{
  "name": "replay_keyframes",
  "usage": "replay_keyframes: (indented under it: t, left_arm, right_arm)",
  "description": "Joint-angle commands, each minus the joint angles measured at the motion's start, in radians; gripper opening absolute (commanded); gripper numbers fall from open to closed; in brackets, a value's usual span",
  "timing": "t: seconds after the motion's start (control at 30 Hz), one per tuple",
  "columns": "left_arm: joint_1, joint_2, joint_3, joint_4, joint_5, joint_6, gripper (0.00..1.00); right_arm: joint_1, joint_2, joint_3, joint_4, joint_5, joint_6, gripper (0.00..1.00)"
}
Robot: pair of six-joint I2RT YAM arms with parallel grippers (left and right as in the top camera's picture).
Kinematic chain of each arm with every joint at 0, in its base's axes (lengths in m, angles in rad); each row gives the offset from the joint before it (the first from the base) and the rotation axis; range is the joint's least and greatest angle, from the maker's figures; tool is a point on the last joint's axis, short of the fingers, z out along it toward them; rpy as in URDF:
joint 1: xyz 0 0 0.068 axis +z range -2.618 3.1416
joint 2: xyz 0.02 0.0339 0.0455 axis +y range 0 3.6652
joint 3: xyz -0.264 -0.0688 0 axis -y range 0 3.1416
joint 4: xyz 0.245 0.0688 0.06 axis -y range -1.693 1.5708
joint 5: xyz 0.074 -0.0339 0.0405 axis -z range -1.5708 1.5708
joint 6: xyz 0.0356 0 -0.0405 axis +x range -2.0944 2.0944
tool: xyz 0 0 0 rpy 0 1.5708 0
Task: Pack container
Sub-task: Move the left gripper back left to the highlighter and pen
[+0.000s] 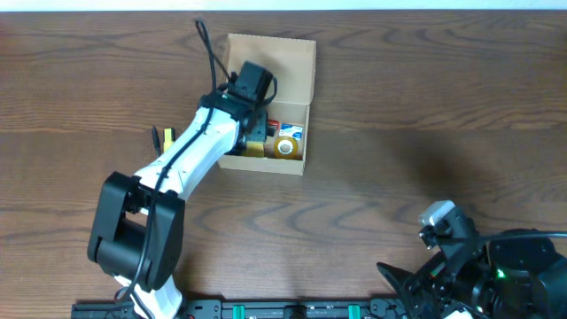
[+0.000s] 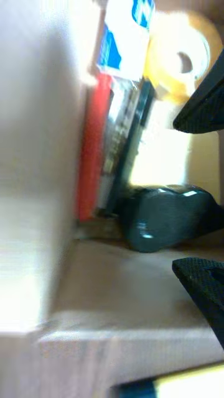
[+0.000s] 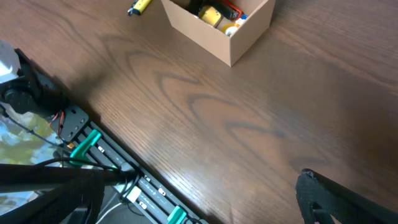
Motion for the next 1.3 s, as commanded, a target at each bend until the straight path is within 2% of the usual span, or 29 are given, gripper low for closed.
replay_keyframes:
  t: [0.0,0.1,0.17,0.27,0.37,0.47,0.53,0.63,0.77,1.03,1.27]
  left_arm:
    - [0.002,-0.039,0.146,-0.017,-0.023,0.151,0.65]
    - [0.002,-0.051,0.273,-0.082,-0.085,0.22,0.65]
    - [0.003,-0.061,0.355,-0.158,-0.188,0.219,0.65]
    - [0.016,-0.091,0.402,-0.239,-0.253,0.218,0.65]
    - [0.06,-0.142,0.403,-0.321,-0.26,0.182,0.64]
    - [0.146,-0.19,0.403,-0.441,-0.245,0.086,0.63]
    - [0.208,-0.203,0.403,-0.509,-0.189,0.079,0.6]
    - [0.259,-0.2,0.37,-0.535,-0.127,0.08,0.6]
    - [0.268,-0.196,0.228,-0.445,-0.12,0.079,0.6]
    - [0.33,-0.196,-0.087,-0.139,0.026,0.081,0.6]
    - [0.383,-0.196,-0.245,0.031,0.058,0.164,0.6]
  right_arm:
    - [0.0,0.0,0.001,0.0,-0.008,0.006,0.99]
    - [0.0,0.0,0.001,0.0,-0.008,0.006,0.99]
    - [0.0,0.0,0.001,0.0,-0.008,0.006,0.99]
    - [0.0,0.0,0.001,0.0,-0.008,0.006,0.99]
    - [0.0,0.0,0.001,0.0,-0.008,0.006,0.99]
    - [0.0,0.0,0.001,0.0,-0.008,0.006,0.99]
    - [0.0,0.0,0.001,0.0,-0.008,0.006,0.99]
    - [0.0,0.0,0.001,0.0,-0.008,0.006,0.99]
    - [0.0,0.0,0.001,0.0,-0.008,0.006,0.99]
    - [0.0,0.0,0.001,0.0,-0.008,0.006,0.99]
    - [0.0,0.0,0.001,0.0,-0.008,0.006,0.99]
